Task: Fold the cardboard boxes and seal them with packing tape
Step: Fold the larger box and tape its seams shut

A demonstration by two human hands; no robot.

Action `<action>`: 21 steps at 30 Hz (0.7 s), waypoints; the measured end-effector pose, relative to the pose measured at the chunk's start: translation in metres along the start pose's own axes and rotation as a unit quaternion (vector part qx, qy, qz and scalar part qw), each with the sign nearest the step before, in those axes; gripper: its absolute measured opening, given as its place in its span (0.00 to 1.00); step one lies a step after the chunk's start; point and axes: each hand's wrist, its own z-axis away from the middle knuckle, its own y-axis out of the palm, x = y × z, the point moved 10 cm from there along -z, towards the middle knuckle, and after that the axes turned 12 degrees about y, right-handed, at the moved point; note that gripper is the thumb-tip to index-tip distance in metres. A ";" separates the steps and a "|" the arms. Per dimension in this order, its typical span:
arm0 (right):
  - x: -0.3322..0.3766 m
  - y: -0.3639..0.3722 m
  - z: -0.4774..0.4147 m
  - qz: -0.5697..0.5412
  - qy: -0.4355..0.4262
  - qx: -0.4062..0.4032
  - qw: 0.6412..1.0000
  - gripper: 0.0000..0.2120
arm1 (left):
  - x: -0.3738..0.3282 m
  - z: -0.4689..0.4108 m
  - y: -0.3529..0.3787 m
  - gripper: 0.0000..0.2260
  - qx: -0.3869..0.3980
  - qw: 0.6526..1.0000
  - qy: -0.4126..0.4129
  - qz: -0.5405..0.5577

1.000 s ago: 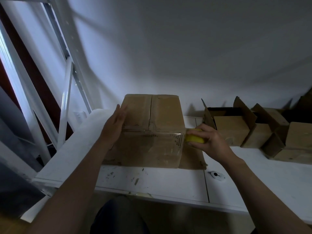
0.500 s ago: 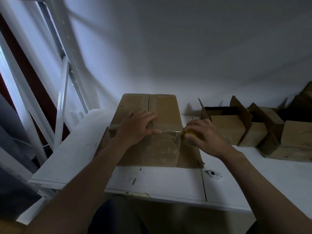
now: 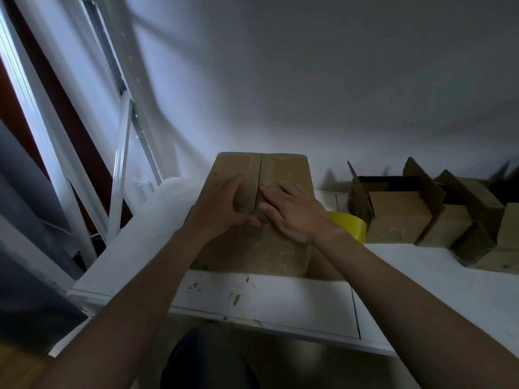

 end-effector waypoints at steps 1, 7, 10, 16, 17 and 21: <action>-0.001 0.004 0.000 0.024 -0.001 0.004 1.000 0.30 | 0.008 0.002 -0.004 0.56 -0.001 1.000 -0.009 -0.029; -0.003 0.007 -0.003 0.041 0.004 0.010 0.999 0.32 | 0.049 0.018 -0.015 0.59 -0.047 0.995 -0.063 0.067; -0.002 0.007 -0.002 0.036 0.005 0.008 0.999 0.33 | 0.061 0.032 -0.013 0.55 -0.120 0.970 -0.101 0.184; -0.001 0.007 -0.001 0.039 0.010 0.003 0.999 0.35 | 0.067 0.051 0.000 0.49 -0.170 0.942 -0.116 0.263; -0.001 0.007 -0.002 0.043 0.011 0.000 0.999 0.35 | 0.072 0.055 0.005 0.48 -0.173 0.941 -0.125 0.264; 0.000 0.009 -0.002 0.062 0.013 -0.006 0.998 0.35 | 0.062 0.064 -0.001 0.35 -0.206 0.944 -0.129 0.224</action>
